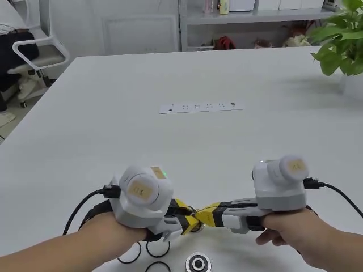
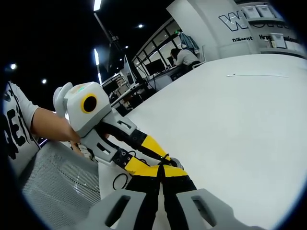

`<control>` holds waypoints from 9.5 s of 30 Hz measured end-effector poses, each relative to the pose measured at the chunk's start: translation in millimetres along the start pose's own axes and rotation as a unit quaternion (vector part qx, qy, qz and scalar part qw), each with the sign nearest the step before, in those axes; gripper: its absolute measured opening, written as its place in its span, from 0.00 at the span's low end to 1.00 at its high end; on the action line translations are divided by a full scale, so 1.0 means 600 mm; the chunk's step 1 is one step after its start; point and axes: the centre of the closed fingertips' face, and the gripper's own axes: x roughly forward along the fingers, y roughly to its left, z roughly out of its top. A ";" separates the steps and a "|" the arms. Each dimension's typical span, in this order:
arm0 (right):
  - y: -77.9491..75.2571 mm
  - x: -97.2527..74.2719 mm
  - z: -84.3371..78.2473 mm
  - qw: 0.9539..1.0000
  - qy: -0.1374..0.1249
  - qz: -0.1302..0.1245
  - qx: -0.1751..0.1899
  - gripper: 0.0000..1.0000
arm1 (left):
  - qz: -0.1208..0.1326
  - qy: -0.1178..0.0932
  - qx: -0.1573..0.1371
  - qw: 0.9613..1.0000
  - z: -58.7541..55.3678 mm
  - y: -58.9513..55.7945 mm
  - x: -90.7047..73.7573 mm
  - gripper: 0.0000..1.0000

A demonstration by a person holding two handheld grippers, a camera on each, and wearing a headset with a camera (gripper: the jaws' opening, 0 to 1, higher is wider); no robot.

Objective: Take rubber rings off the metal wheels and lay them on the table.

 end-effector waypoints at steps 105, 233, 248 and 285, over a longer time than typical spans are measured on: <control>0.102 -0.004 0.069 0.997 -0.025 0.054 -0.042 0.00 | 0.036 -0.090 0.003 0.995 0.036 0.007 -0.226 0.61; 0.186 0.106 -0.064 0.985 0.106 0.099 -0.090 0.12 | 0.076 -0.043 -0.044 0.995 -0.103 -0.014 -0.317 0.67; 0.180 0.067 -0.019 0.987 0.071 0.092 -0.112 0.21 | 0.075 -0.046 -0.042 0.995 -0.090 -0.021 -0.318 0.67; 0.097 -0.101 0.017 0.984 0.014 -0.013 -0.179 0.54 | 0.071 -0.060 -0.038 0.995 -0.065 -0.019 -0.307 0.68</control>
